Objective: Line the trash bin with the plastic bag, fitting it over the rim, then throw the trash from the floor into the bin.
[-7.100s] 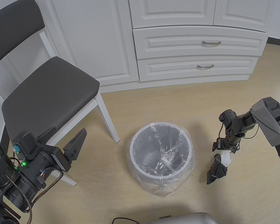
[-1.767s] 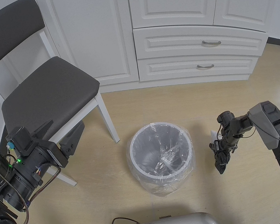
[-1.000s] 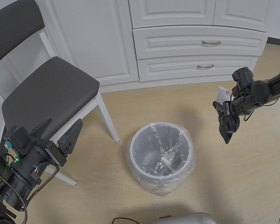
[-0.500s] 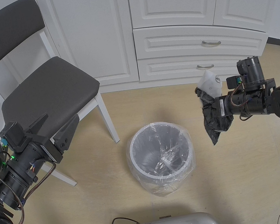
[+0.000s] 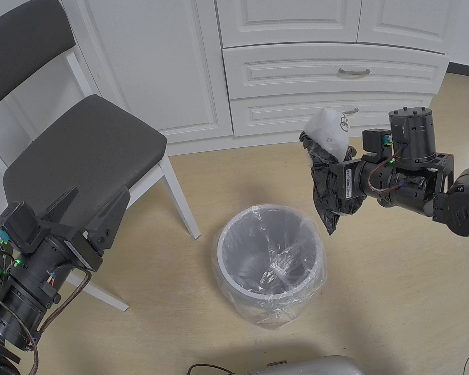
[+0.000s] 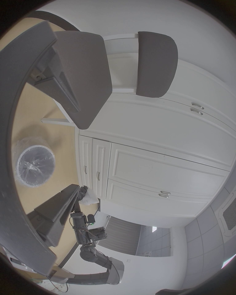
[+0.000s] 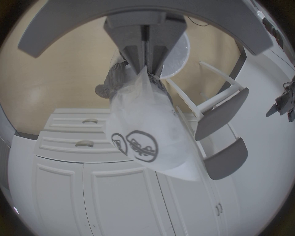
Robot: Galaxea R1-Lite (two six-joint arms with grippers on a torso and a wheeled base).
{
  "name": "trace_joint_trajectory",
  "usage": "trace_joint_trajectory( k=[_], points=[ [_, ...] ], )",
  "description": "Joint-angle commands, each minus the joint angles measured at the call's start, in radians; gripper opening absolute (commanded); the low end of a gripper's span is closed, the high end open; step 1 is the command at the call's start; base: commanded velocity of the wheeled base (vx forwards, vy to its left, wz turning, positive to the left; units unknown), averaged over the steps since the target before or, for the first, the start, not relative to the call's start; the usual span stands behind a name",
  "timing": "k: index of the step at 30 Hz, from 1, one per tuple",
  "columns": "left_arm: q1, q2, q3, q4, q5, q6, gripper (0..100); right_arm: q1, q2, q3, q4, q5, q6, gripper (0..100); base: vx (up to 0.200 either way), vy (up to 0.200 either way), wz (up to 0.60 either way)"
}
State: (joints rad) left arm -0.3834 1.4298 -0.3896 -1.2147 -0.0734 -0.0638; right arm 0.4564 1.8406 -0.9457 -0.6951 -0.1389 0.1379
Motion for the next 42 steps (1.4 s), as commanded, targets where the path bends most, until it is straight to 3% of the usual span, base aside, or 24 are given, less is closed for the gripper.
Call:
trace_joint_trajectory(
  k=[1, 6, 11, 23, 42],
  points=[
    [0.000, 0.000, -0.002, 0.000, -0.002, -0.002, 100, 0.027, 0.054, 0.053, -0.103, -0.039, 0.003, 0, 0.000, 0.000, 0.00],
    [0.000, -0.003, -0.003, -0.002, -0.002, -0.002, 100, 0.036, 0.118, 0.065, -0.271, -0.080, 0.026, 0, 0.000, 0.000, 0.00],
    [0.001, -0.008, -0.008, -0.002, -0.002, -0.002, 100, 0.042, 0.196, 0.071, -0.406, -0.080, 0.019, 0, 0.000, 0.000, 0.00],
    [0.001, -0.012, -0.008, 0.000, -0.002, -0.002, 100, 0.087, 0.457, -0.030, -0.586, -0.083, 0.028, 0, 0.000, 0.000, 0.00],
    [0.001, -0.011, -0.008, -0.002, -0.003, -0.002, 100, 0.165, 0.651, -0.120, -0.805, -0.096, 0.045, 0, 0.000, 0.000, 0.00]
  ],
)
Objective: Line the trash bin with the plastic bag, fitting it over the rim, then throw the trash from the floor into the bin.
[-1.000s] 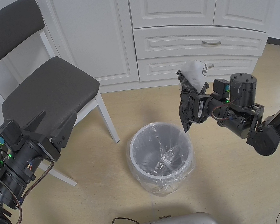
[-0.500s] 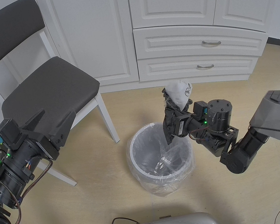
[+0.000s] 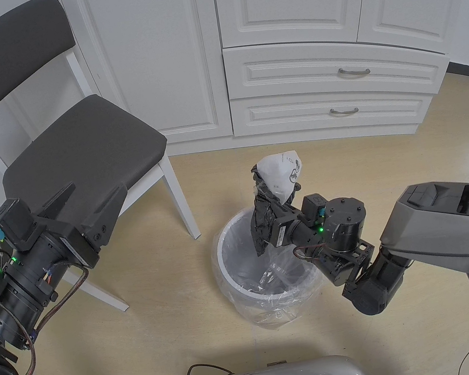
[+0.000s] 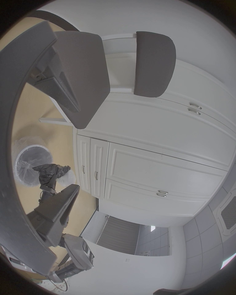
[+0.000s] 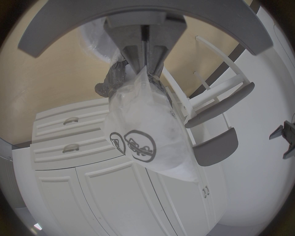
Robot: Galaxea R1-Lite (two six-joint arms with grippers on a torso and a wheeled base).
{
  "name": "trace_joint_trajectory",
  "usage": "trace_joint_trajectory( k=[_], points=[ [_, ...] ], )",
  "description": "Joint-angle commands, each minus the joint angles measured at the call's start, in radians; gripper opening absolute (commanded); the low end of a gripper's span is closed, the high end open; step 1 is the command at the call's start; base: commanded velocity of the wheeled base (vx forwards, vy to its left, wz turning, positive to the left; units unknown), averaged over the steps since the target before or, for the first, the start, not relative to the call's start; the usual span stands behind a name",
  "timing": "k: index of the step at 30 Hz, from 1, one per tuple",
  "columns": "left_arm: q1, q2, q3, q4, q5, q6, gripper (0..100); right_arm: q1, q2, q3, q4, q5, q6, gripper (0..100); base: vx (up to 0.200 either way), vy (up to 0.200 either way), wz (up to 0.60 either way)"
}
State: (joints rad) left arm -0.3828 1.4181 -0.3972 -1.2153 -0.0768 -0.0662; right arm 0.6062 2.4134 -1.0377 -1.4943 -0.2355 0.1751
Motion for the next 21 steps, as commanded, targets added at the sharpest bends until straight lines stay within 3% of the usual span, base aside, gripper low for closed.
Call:
trace_joint_trajectory(
  k=[1, 21],
  points=[
    [0.001, 0.001, 0.000, -0.001, 0.000, 0.000, 100, 0.015, 0.089, -0.039, -0.006, 0.001, 0.014, 0, 0.000, 0.000, 0.00],
    [-0.001, 0.007, 0.001, -0.001, -0.001, 0.000, 100, 0.032, 0.243, -0.142, 0.015, -0.013, 0.043, 0, 0.000, 0.000, 0.00]
  ],
)
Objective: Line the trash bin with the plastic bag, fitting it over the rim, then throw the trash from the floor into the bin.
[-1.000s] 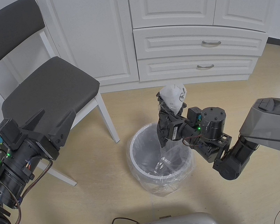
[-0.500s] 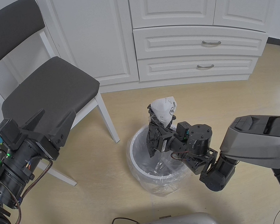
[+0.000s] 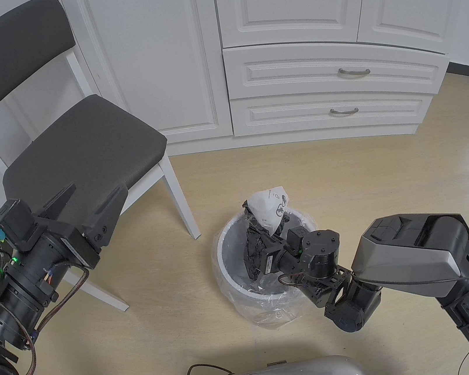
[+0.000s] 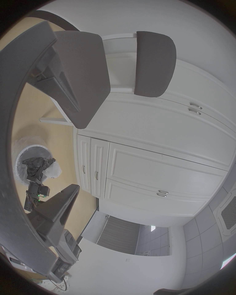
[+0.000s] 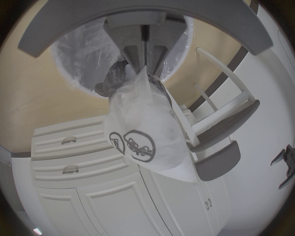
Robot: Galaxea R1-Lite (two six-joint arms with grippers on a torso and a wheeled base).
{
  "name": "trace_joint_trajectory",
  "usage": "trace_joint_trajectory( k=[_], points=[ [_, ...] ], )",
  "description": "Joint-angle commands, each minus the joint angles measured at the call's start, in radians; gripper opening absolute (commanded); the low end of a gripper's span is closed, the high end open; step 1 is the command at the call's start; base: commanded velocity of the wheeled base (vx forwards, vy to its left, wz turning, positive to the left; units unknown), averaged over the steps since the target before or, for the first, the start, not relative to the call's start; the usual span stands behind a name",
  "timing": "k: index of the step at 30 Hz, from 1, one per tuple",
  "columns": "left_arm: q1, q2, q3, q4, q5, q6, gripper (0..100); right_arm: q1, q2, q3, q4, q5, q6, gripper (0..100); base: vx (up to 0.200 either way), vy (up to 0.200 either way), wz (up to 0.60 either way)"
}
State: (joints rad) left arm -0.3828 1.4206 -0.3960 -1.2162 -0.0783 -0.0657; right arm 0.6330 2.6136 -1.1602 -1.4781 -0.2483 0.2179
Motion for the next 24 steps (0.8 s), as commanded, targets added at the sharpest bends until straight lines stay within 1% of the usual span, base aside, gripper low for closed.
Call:
trace_joint_trajectory(
  k=[1, 7, 24],
  points=[
    [-0.001, 0.004, 0.000, -0.002, 0.000, 0.000, 100, 0.005, 0.056, -0.032, -0.001, 0.000, 0.001, 0, 0.000, 0.000, 0.00],
    [-0.001, 0.006, 0.000, -0.002, 0.000, 0.000, 100, -0.009, 0.106, -0.111, 0.001, -0.009, 0.001, 0, 0.000, 0.000, 0.00],
    [0.001, 0.006, 0.002, -0.002, 0.002, 0.000, 100, -0.013, 0.120, -0.092, 0.022, -0.014, -0.006, 0, 0.000, 0.000, 0.00]
  ],
)
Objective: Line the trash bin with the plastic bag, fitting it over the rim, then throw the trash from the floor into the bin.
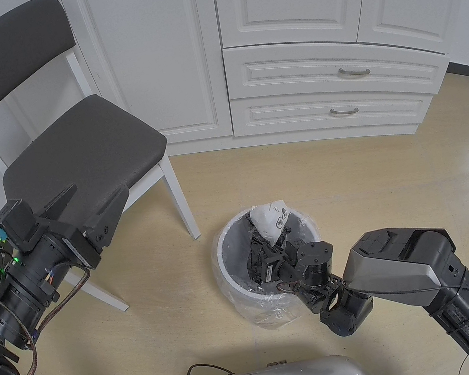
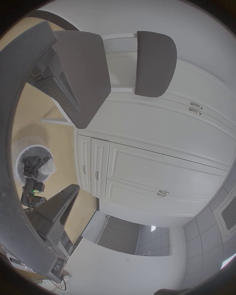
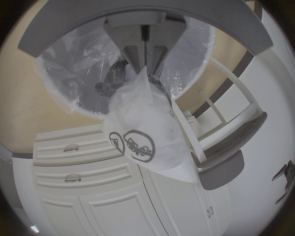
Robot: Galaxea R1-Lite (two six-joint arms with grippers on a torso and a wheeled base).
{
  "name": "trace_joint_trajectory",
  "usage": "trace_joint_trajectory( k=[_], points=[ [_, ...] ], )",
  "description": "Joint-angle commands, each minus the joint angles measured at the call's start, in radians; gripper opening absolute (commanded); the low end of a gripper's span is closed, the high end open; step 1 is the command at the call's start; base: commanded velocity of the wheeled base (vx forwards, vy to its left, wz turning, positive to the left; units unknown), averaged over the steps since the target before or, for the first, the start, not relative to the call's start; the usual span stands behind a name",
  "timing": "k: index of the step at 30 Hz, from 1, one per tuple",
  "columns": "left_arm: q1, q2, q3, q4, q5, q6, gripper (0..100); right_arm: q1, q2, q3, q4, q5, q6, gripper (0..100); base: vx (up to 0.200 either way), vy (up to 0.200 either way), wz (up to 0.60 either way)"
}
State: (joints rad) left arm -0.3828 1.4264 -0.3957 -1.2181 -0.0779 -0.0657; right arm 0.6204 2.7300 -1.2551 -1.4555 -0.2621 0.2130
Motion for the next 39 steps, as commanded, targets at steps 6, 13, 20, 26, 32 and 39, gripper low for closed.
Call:
trace_joint_trajectory(
  k=[6, 13, 20, 26, 32, 39],
  points=[
    [0.001, 0.005, 0.000, 0.000, 0.003, 0.000, 100, -0.004, 0.017, 0.002, 0.000, 0.000, -0.003, 0, 0.000, 0.000, 0.00],
    [0.004, 0.005, -0.002, 0.002, 0.003, 0.000, 100, -0.008, 0.037, -0.009, 0.000, 0.000, -0.006, 0, 0.000, 0.000, 0.00],
    [0.004, 0.005, -0.002, 0.000, 0.003, 0.000, 100, -0.013, 0.037, -0.010, 0.000, 0.000, -0.006, 0, 0.000, 0.000, 0.00],
    [0.004, 0.005, -0.002, 0.000, 0.003, 0.000, 100, -0.016, 0.036, -0.010, 0.000, 0.000, -0.006, 0, 0.000, 0.000, 0.00],
    [0.004, 0.005, -0.002, 0.000, 0.003, 0.000, 100, -0.016, 0.036, -0.009, 0.000, 0.000, -0.007, 0, 0.000, 0.000, 0.00],
    [0.004, 0.005, -0.002, 0.000, 0.003, 0.000, 100, -0.016, 0.034, -0.009, -0.002, 0.000, -0.007, 100, 0.000, 0.000, 0.00]
  ],
)
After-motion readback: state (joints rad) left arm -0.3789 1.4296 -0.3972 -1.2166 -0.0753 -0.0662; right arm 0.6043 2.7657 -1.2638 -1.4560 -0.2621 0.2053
